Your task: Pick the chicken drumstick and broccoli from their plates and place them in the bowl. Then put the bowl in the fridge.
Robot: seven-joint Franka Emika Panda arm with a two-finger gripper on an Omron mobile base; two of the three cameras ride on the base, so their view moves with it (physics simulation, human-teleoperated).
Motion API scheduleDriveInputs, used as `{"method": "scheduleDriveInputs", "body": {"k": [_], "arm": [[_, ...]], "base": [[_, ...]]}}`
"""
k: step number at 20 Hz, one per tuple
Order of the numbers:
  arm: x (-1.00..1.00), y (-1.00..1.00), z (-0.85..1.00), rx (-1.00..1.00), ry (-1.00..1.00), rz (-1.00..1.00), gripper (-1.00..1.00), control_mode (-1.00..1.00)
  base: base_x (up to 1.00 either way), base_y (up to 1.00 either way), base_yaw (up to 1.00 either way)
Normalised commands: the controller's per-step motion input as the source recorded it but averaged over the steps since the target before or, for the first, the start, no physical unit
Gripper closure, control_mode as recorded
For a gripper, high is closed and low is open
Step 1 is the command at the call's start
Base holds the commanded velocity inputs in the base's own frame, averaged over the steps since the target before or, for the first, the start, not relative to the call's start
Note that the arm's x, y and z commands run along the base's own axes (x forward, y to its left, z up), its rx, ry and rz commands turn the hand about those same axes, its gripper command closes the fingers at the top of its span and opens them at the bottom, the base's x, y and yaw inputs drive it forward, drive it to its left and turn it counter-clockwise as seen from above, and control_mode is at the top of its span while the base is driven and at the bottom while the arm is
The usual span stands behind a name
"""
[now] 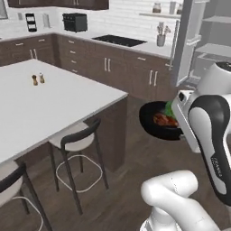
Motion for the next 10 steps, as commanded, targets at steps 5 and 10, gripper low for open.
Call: {"method": "scheduleDriveInputs", "body": {"k": [5,10], "arm": [[0.00,0.00,0.00,0.00,0.00,0.00,1.00,1.00],[0.00,0.00,0.00,0.00,0.00,0.00,1.00,1.00]], "base": [[0.24,-0.19,-0.69],[0.49,-0.02,-0.71]]}}
